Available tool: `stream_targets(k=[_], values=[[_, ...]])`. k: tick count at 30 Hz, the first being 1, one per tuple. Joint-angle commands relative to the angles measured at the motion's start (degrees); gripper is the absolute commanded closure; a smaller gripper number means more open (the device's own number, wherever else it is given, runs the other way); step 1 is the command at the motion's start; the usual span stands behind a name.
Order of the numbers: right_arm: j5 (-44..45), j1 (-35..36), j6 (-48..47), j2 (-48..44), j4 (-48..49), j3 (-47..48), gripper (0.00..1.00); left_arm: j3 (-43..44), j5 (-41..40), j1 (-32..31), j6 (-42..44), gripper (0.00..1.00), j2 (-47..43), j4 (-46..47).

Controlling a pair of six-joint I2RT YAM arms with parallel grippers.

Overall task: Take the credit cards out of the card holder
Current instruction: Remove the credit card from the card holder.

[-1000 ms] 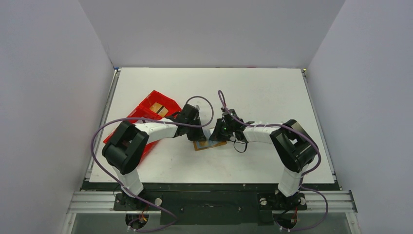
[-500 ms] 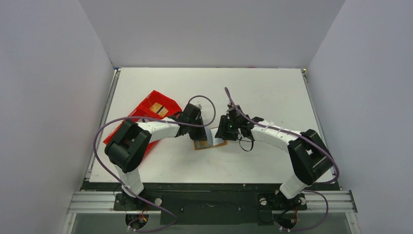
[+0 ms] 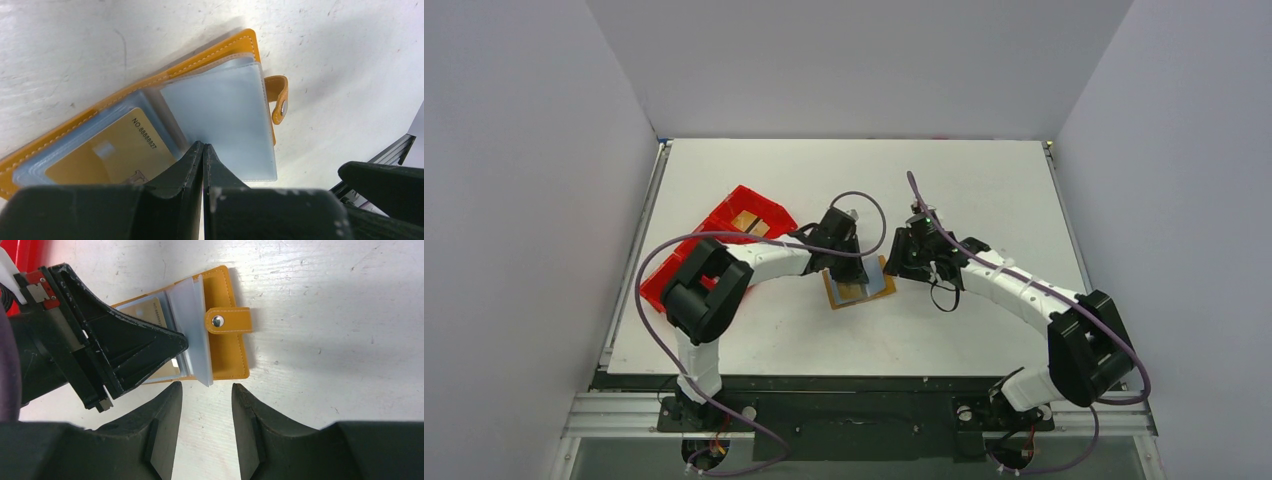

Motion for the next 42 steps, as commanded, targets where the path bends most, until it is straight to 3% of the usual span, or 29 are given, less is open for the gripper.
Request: stream_targets(k=[1,12,35,42], values=[[2.1,-0.4,-1.2,-2.2,-0.9,-0.3,0.62,4.2,-0.1,-0.8,0.9,1.00,1.9,0.2],[2.0,-0.6,-1.4,-1.3,-1.0,0.1,0.64,4.9,-0.1,-1.2,1.3,1.00,5.3,-0.4],[0.0,1.8,-3.0,-1.2,-1.2,4.2,0.64,2.9,-1.3,0.7,3.9,1.00,-6.6,-4.4],[-1.9,4.1,-3.7,4.0,-0.8,7.9,0.64,0.0,-4.6,2.9,3.3,1.00,-9.9,-7.1]])
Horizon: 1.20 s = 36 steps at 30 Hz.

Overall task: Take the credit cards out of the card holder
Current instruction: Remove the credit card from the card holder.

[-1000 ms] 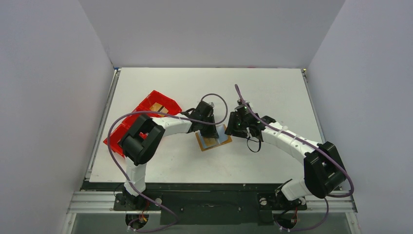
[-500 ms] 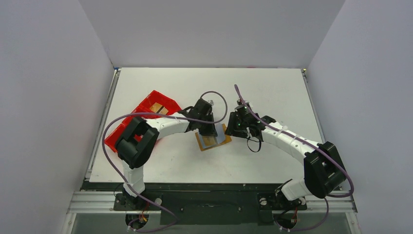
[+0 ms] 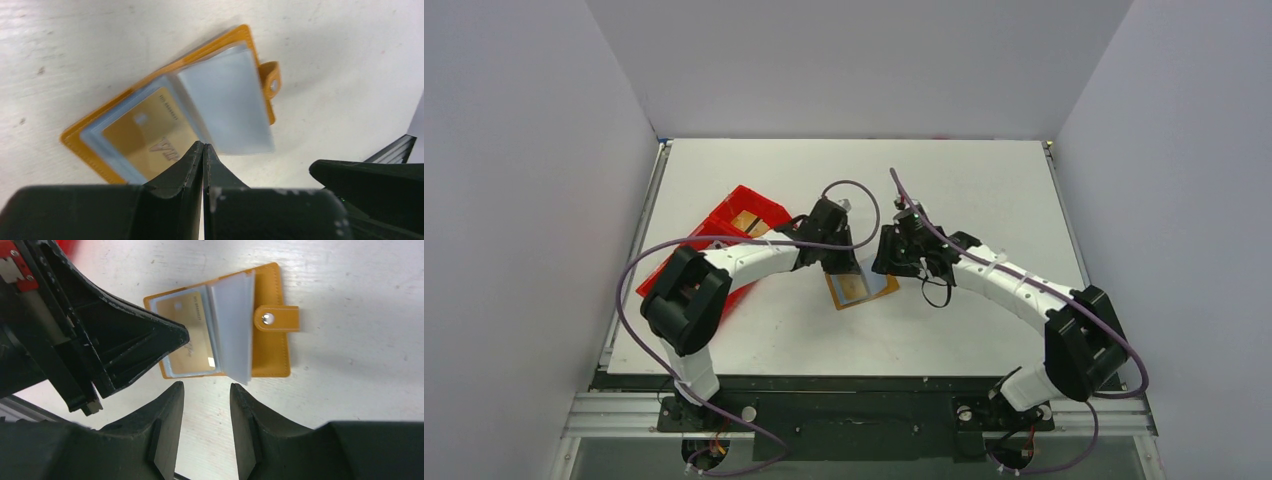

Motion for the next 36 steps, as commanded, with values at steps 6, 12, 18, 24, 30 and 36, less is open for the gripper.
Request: stream_targets(k=[6,12,18,24,30,36], values=[[-3.9,2.3,-1.3,9.1,2.2,7.7,0.65,-8.0,-4.7,3.9,-1.1,1.00,-8.7,-2.0],[-6.3,2.3,-1.0,15.6,4.6,9.3,0.65,-10.2,-4.0,4.0,-2.0,1.00,-9.3,-0.2],[-6.2,2.0,-1.0,19.5,6.5,9.2,0.66,-10.3,-3.0,4.0,-2.4,1.00,-8.2,1.5],[-6.0,1.8,0.3,20.5,9.4,6.9,0.66,-9.9,-2.0,3.9,-2.3,1.00,-6.5,2.4],[-6.6,1.3,1.4,21.0,12.8,4.3,0.65,-9.6,-1.6,3.9,-2.2,1.00,-5.3,2.5],[-8.7,1.0,3.4,21.3,16.2,1.7,0.64,-9.3,-1.3,3.9,-1.9,1.00,-4.4,2.3]])
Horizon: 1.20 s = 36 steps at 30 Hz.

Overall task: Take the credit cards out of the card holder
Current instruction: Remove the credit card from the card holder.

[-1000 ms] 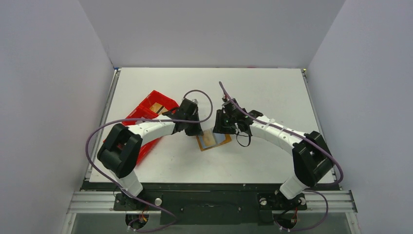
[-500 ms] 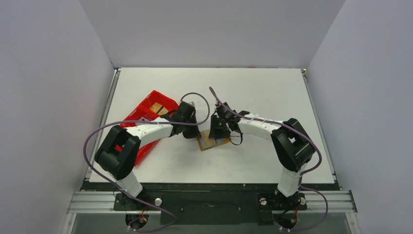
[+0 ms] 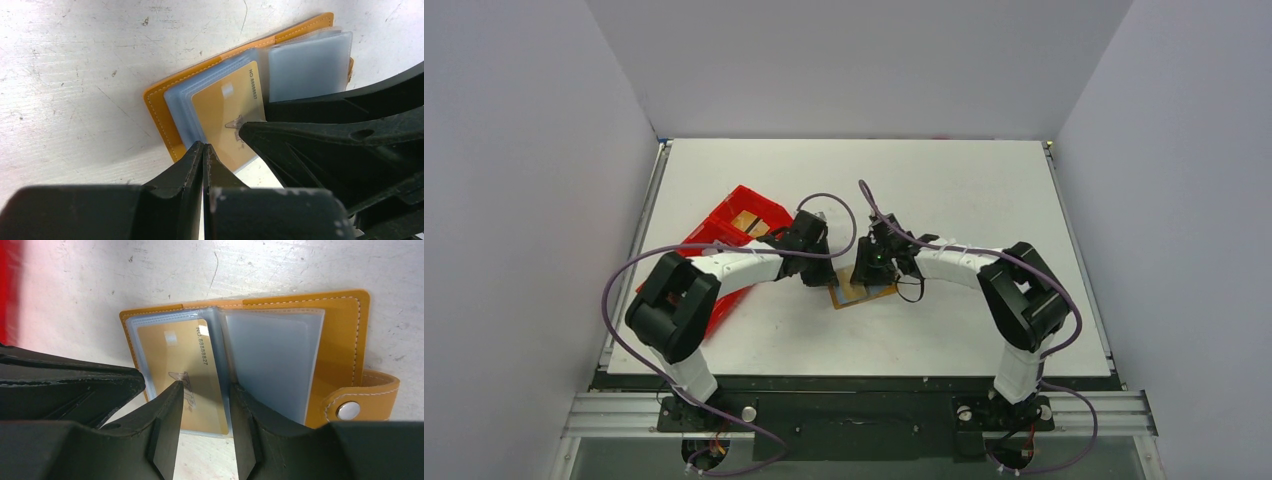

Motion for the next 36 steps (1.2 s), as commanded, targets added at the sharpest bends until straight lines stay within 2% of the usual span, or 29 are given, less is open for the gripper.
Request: stream_targets(k=[1,17,24,32,36], values=[[-1.8,-0.4,2.0,0.3,4.6,-1.9,0.63,1.4,1.1,-0.1,-0.1,1.00,0.8,2.2],[-7.5,-1.4,8.1,-3.8,11.3,-8.8,0.62,2.0,1.1,-0.1,0.8,1.00,1.5,0.7],[-13.5,-5.1,12.4,-3.2,22.1,-12.8,0.62,2.0,1.2,-0.1,1.2,1.00,2.0,0.4],[-16.9,-7.1,18.3,-1.6,32.8,-17.4,0.69,2.5,1.8,-0.3,1.3,1.00,3.3,0.3],[-17.9,-8.1,20.2,-0.9,36.6,-19.4,0.69,3.2,2.1,-0.6,1.2,1.00,4.1,0.4]])
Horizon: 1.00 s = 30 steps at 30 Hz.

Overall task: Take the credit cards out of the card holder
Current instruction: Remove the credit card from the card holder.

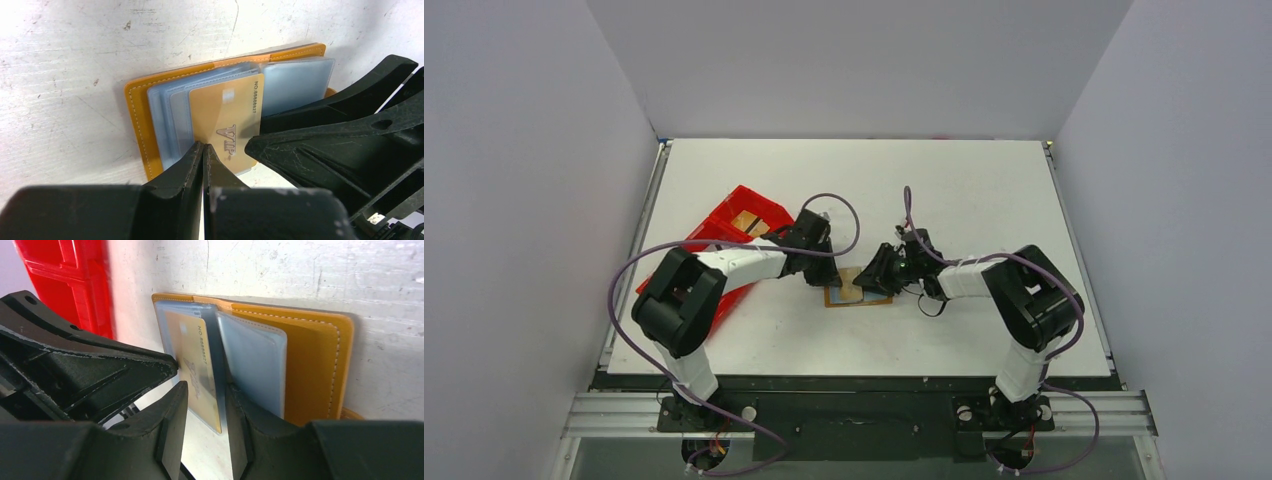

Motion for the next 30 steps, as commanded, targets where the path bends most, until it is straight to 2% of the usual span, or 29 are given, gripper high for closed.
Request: stream_targets(k=[1,7,14,20,30], values=[[-1.6,-1.4,3.0,1.2,8.2,-1.7,0.69,2.2,0.1,-0.6,0.9,1.00,2.0,0.3],[-1.8,-2.2,4.0,1.4,10.0,-2.9,0.70,2.6,0.0,-1.0,0.6,1.00,3.1,0.3],[-3.0,-4.0,5.9,1.9,14.8,-5.7,0.80,2.2,-0.8,-1.0,0.3,1.00,3.5,-0.3],[-4.6,-4.3,8.5,3.4,19.9,-6.8,0.83,2.0,-0.8,-0.9,0.2,1.00,3.7,-0.2],[-5.0,-4.9,10.7,4.8,24.0,-8.0,0.95,1.7,-0.9,-1.0,-0.1,1.00,3.6,-0.3]])
